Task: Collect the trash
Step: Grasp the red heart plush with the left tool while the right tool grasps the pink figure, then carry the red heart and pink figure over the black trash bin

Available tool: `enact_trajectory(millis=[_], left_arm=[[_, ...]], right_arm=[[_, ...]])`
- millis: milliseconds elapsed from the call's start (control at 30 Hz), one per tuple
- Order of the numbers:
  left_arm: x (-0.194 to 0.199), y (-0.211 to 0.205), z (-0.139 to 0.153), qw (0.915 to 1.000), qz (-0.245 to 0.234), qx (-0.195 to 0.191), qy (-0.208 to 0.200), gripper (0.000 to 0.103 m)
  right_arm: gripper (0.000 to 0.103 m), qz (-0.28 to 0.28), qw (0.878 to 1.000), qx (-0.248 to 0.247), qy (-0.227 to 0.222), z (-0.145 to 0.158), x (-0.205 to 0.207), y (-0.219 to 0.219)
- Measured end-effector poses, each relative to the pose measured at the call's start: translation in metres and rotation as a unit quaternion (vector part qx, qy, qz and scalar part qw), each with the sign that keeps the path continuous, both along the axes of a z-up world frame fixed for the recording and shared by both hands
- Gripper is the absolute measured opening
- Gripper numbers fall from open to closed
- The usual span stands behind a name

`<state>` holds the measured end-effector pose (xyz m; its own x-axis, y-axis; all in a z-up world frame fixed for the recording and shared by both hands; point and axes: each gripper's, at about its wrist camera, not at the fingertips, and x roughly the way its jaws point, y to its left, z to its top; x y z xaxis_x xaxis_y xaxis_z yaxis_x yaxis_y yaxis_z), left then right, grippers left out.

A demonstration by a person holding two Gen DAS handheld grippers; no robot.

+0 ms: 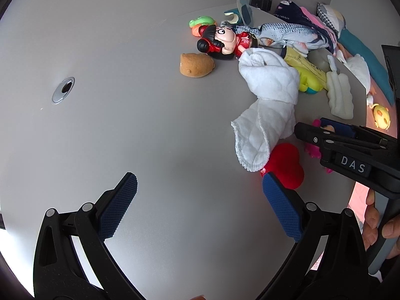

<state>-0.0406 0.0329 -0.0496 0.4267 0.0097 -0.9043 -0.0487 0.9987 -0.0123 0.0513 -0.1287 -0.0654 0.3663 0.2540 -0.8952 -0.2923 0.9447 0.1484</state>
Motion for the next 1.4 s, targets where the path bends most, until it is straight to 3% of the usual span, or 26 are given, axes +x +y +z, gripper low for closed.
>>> enact_trajectory(millis=[33,333,533,667,833,933,1167,1233,1300,1400], left_arm=[[-0.002,0.000,0.000,1.0000,0.002,0.000,0.000,0.097],[-0.011,-0.016,-0.003,0.9999,0.007,-0.010,0.004,0.097],[-0.009,-0.034,-0.002,0.9995,0.004,-0.033,-0.002,0.097],[-0.001,-0.042,-0.008,0.9983,0.032,-0.048,-0.001,0.096],[0.002,-0.046,-0.019,0.9956,0.062,-0.069,0.012,0.081],[0.003,-0.056,-0.018,0.9965,0.064,-0.054,0.009,0.071],[0.015,-0.069,-0.019,0.9973,0.061,-0.041,0.003,0.069],[0.018,-0.070,-0.018,0.9978,0.057,-0.035,-0.004,0.049],[0.019,-0.071,-0.017,0.9984,0.047,-0.031,-0.005,0.039],[0.018,-0.070,-0.017,0.9981,0.045,-0.041,-0.005,0.039]], right_arm=[[0.040,0.006,1.000,-0.003,-0.001,0.000,-0.001,0.001],[0.039,0.010,0.999,0.032,0.002,0.002,-0.002,-0.015],[0.039,-0.005,0.999,0.049,-0.012,0.019,0.000,-0.033],[0.039,-0.008,0.999,0.046,-0.025,0.030,-0.002,-0.042],[0.039,-0.008,0.999,0.045,-0.031,0.037,-0.009,-0.055],[0.039,-0.011,0.998,0.045,-0.032,0.039,-0.010,-0.063],[0.039,-0.015,0.998,0.049,-0.036,0.042,-0.011,-0.078],[0.039,-0.015,0.998,0.052,-0.036,0.043,-0.011,-0.081],[0.039,-0.014,0.998,0.057,-0.038,0.044,-0.012,-0.083],[0.039,-0.012,0.997,0.062,-0.041,0.047,-0.014,-0.085]])
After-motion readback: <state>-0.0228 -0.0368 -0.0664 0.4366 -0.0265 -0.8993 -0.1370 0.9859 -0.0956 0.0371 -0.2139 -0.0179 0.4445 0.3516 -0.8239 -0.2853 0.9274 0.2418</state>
